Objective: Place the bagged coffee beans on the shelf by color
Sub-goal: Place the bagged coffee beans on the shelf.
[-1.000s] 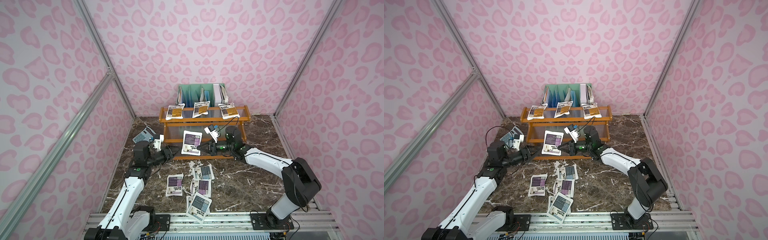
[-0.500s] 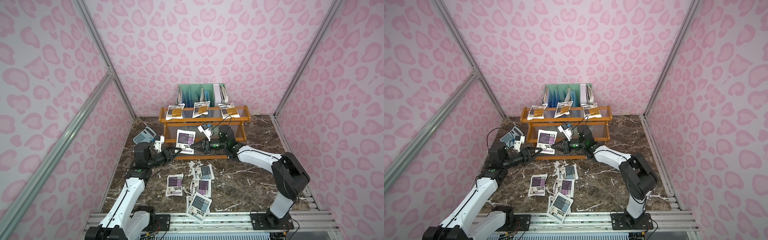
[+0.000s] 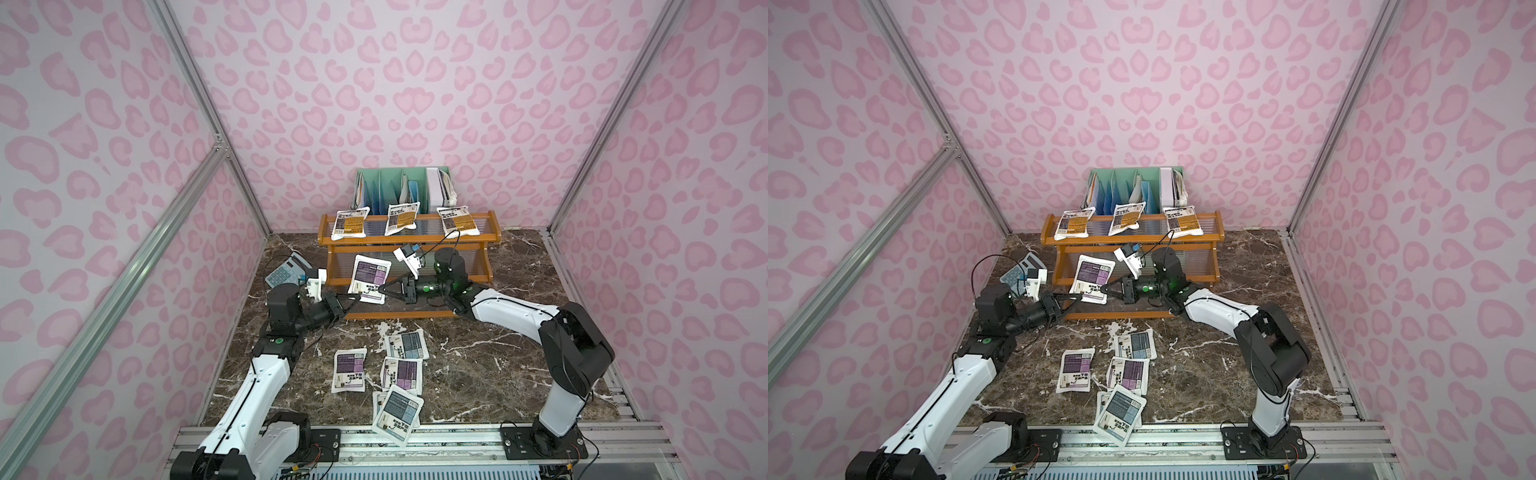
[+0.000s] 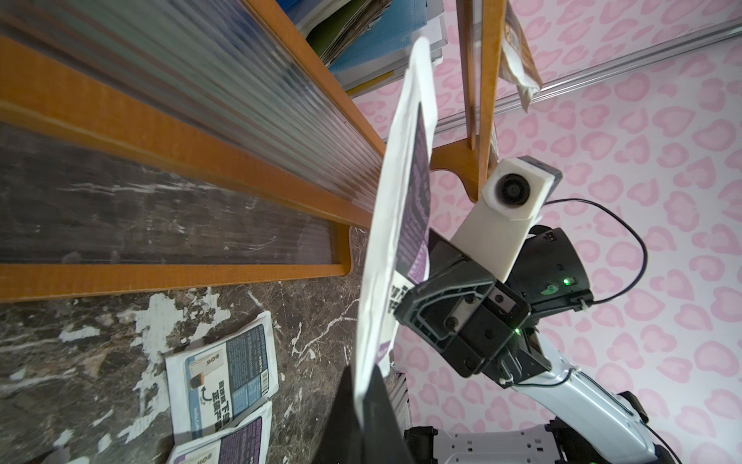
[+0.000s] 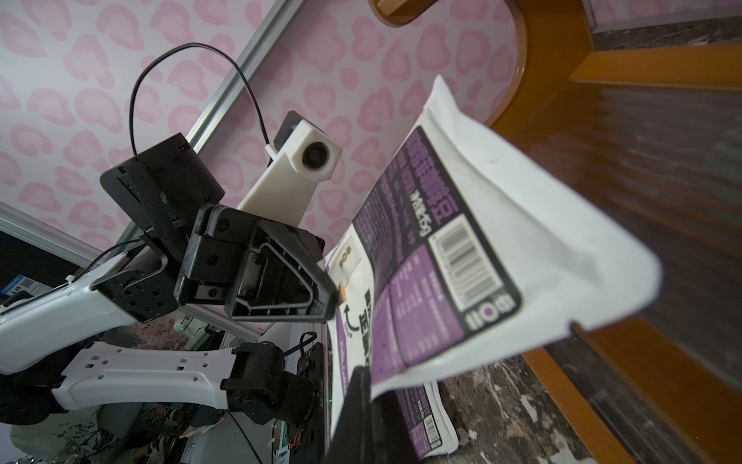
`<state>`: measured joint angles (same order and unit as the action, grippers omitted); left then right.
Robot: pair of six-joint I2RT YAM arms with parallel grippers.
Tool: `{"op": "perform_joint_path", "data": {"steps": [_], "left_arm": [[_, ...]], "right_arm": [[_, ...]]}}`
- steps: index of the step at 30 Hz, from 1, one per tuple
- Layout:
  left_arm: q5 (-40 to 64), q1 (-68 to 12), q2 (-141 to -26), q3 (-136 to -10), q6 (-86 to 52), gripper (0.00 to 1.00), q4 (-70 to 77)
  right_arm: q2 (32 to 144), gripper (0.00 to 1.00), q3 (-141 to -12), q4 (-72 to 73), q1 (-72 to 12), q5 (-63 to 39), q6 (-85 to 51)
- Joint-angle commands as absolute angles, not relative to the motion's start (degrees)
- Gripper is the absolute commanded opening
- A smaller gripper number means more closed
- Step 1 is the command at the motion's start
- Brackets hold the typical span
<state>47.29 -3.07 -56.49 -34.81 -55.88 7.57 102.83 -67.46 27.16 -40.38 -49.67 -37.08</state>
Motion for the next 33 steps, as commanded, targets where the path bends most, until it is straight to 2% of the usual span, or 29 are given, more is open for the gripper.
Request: {"op": "perform_joint_path", "data": {"steps": [1, 4, 5, 7, 9, 12, 20, 25, 32, 33], "left_arm": [[45.7, -3.0, -56.9, -34.8, -57.6, 0.00, 13.9], [43.0, -3.1, -57.0, -33.8, -57.9, 0.00, 14.7], [41.8, -3.0, -57.0, -33.2, -58.1, 0.00, 15.6], [39.2, -3.0, -57.1, -32.2, -58.2, 0.00, 16.9], [37.1, -3.1, -57.9, -31.9, -58.3, 0.00, 18.6], [35.5, -3.0, -60.6, -32.4, -59.1, 0.00, 22.3], [37.0, -3.0, -72.2, -35.7, -62.6, 0.00, 31.8], [39.1, -3.1, -76.0, -37.9, -62.0, 0.00, 31.5], [38.6, -3.0, -74.0, -39.2, -54.7, 0.00, 17.5], [38.0, -3.1, -73.4, -39.7, -53.1, 0.03, 14.0]], "right_arm": [[103.0, 0.00, -68.4, 27.2, -40.6, -50.7, -35.8], [103.5, 0.00, -69.5, 26.9, -40.5, -50.2, -35.2], [103.7, 0.03, -70.0, 26.5, -40.4, -49.6, -34.8], [104.1, 0.18, -71.0, 26.0, -40.3, -48.7, -34.2], [104.4, 0.36, -71.8, 25.7, -40.0, -47.4, -34.3], [104.4, 0.46, -72.5, 24.2, -39.9, -46.3, -33.8], [98.4, 0.48, -67.6, 19.3, -40.0, -42.4, -29.7], [93.6, 0.48, -63.0, 15.9, -40.0, -40.1, -27.1], [90.5, 0.48, -58.3, 12.4, -40.4, -39.6, -24.4], [90.2, 0.48, -58.1, 11.6, -40.7, -39.7, -23.7]]}}
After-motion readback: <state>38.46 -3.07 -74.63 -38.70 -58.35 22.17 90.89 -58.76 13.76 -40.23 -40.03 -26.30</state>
